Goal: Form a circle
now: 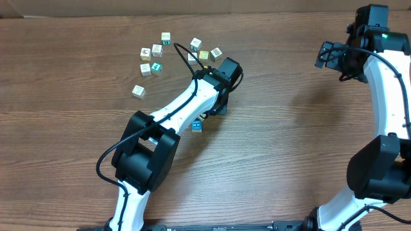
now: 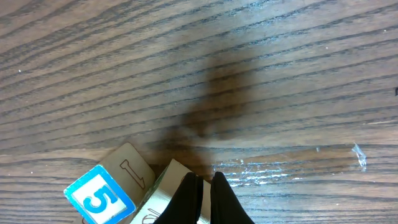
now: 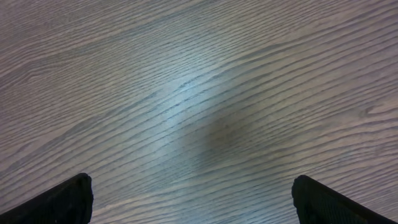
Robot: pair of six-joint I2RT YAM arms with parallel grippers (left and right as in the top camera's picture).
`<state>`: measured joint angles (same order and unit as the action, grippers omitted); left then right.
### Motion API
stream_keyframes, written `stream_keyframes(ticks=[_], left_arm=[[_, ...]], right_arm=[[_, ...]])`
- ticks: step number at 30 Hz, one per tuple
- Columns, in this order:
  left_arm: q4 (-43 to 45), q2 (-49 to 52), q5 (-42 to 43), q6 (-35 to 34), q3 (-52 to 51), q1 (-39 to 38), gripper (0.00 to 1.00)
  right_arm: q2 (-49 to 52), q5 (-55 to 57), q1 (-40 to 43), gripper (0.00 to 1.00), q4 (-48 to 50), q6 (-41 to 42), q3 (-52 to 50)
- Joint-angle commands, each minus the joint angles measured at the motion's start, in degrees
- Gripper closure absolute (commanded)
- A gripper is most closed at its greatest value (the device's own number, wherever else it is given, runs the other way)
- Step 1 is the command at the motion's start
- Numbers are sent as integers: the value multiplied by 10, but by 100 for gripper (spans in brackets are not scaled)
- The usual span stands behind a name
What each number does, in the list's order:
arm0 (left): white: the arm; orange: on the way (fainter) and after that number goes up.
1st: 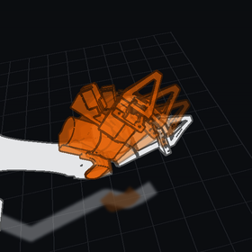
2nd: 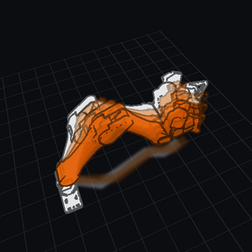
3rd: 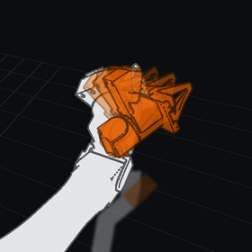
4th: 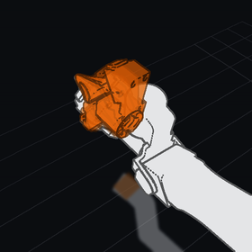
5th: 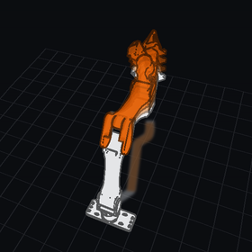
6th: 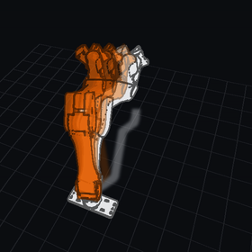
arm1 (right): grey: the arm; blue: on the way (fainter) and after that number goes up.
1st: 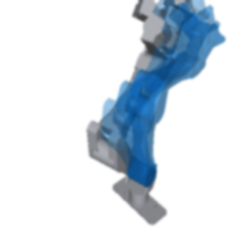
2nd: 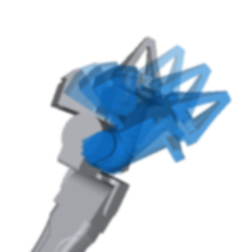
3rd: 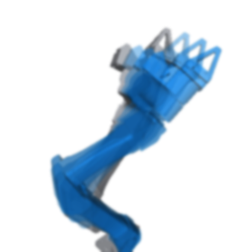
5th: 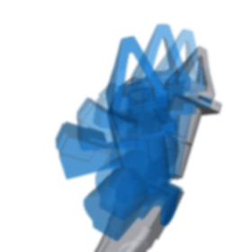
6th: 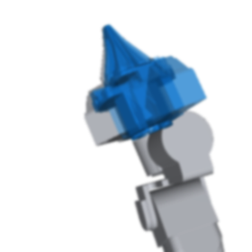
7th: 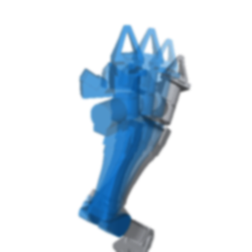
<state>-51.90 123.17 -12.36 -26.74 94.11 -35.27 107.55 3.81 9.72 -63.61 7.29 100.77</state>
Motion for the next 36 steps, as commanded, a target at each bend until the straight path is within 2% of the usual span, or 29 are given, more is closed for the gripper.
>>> stream_keyframes(ticks=[1,10,15,19,23,30,36], left_arm=[[-2,3,11,10,-3,-4,96],[11,-4,14,10,1,-4,96],[9,-15,14,10,39,-2,96],[-36,-16,12,6,90,8,96],[-105,-17,-1,-32,120,35,96],[-224,-17,-1,-45,120,101,96],[-263,-17,0,-45,107,148,96]], right_arm=[[-7,-1,2,0,3,2,4],[-7,-1,2,0,3,2,4],[-7,-1,2,0,3,2,4],[-7,-1,2,0,3,2,4],[-7,-1,2,0,3,2,4],[-7,-1,2,0,3,2,4],[-7,-1,2,0,3,2,4]])
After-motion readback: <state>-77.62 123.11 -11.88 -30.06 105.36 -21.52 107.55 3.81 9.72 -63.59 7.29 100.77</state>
